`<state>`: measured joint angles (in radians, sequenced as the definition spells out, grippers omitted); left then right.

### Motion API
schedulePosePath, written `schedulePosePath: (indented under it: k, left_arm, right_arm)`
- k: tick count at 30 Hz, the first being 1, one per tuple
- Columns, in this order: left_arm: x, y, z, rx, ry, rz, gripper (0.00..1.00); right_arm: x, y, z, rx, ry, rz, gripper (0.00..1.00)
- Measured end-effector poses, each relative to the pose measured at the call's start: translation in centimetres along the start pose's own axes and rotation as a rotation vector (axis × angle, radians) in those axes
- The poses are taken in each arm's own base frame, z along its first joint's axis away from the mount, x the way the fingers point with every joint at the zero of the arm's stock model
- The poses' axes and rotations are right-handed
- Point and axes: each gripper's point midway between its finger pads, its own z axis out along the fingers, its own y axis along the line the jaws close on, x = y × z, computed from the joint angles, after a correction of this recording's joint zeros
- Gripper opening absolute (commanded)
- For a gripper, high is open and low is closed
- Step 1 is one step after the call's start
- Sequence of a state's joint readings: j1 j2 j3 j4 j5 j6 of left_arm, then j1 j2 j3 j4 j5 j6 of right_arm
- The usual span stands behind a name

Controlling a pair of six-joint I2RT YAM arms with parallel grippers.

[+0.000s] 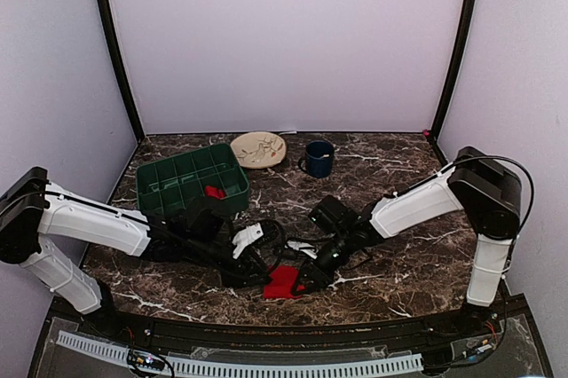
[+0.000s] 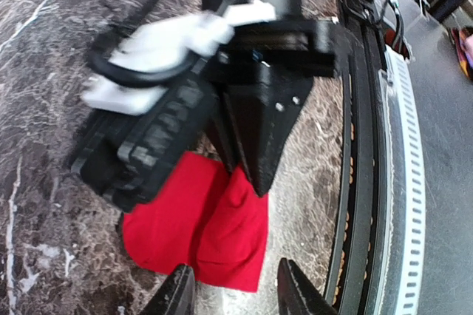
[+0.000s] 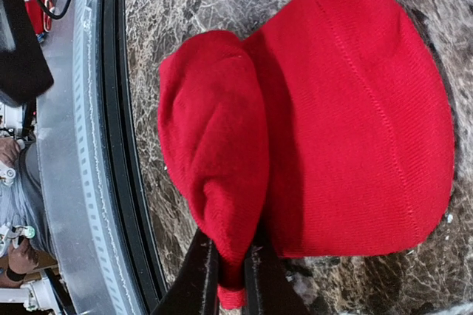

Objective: Roll the socks
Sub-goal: Roll the sock at the center of the board.

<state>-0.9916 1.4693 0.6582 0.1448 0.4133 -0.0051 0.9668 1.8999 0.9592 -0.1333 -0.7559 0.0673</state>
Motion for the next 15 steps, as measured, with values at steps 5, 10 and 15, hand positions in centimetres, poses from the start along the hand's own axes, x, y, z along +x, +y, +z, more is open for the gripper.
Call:
schedulePosePath:
  k: [5, 10, 15]
  left_arm:
    - [1.4, -1.3, 0.8, 0.019, 0.054, 0.053, 0.41]
    - [3.0, -1.2, 1.7, 0.011, 0.115, 0.069, 0.42]
    - [3.5, -0.6, 2.3, -0.019, 0.139, 0.083, 0.43]
  right_arm:
    - [0.1, 0.0, -0.2, -0.019, 0.008, 0.024, 0.00]
    - [0.2, 0.1, -0.2, -0.033, 0.020, 0.038, 0.00]
    - [0.3, 0.3, -0.1, -0.048, 0.027, 0.042, 0.00]
